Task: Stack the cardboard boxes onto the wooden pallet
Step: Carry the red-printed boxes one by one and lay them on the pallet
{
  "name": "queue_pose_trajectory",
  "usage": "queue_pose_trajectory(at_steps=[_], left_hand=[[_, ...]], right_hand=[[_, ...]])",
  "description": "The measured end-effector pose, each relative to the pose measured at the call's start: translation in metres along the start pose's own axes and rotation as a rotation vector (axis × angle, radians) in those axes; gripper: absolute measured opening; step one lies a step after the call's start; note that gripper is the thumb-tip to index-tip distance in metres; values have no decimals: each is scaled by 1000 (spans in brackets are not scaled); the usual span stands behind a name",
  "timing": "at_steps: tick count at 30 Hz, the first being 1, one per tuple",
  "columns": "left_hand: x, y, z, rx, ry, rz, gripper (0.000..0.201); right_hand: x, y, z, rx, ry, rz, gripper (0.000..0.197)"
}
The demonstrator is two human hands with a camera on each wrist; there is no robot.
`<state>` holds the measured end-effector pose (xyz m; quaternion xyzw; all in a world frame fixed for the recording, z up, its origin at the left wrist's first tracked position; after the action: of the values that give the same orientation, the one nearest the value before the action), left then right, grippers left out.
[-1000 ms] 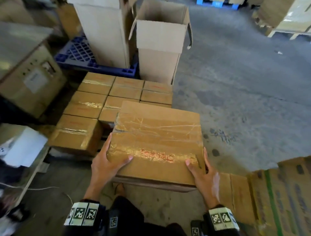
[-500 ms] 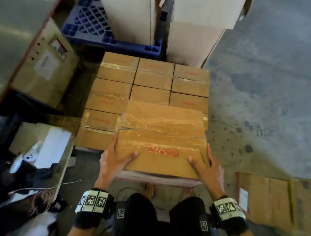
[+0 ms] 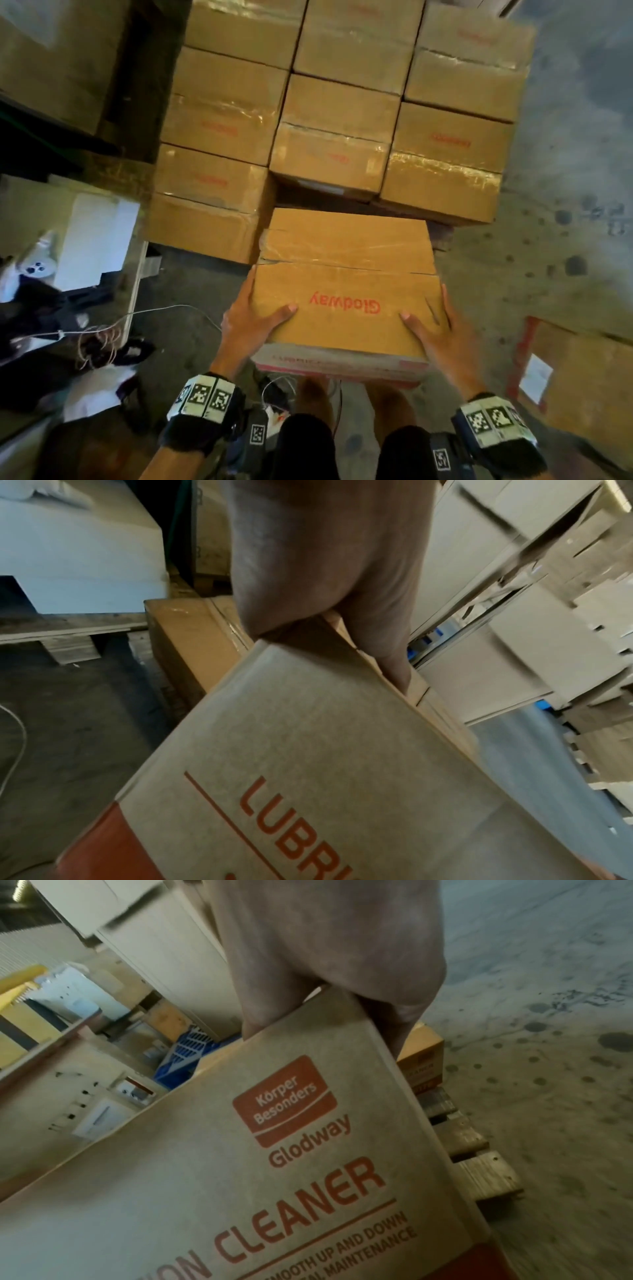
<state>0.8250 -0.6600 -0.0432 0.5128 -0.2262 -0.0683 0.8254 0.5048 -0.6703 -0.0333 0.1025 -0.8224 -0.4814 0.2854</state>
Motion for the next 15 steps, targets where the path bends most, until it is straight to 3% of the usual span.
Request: queue_pose_trajectory(at_steps=[3,9,15], left_hand=[[-9,-42,-15,21,-8,-11,125],[-13,-130,-42,-76,15,73,124],[-16,-200,-68,-207,-5,195,120]], right_hand=[[-17,-39,11,0,-20,-37,100],[-66,-121,33,77,-20,46,104],[-123,-191,50,274,-83,177,109]])
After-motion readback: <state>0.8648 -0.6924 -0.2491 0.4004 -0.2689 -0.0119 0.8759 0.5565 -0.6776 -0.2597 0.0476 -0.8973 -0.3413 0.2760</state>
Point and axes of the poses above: each hand's wrist, its own y-axis away from the middle knuckle, its own x-axis out of the back of the hand, z = x × y, the point moved 1 cm from there along -y, towards the middle knuckle, and after that the axes turned 11 degrees about -z, right-handed, at the moved point
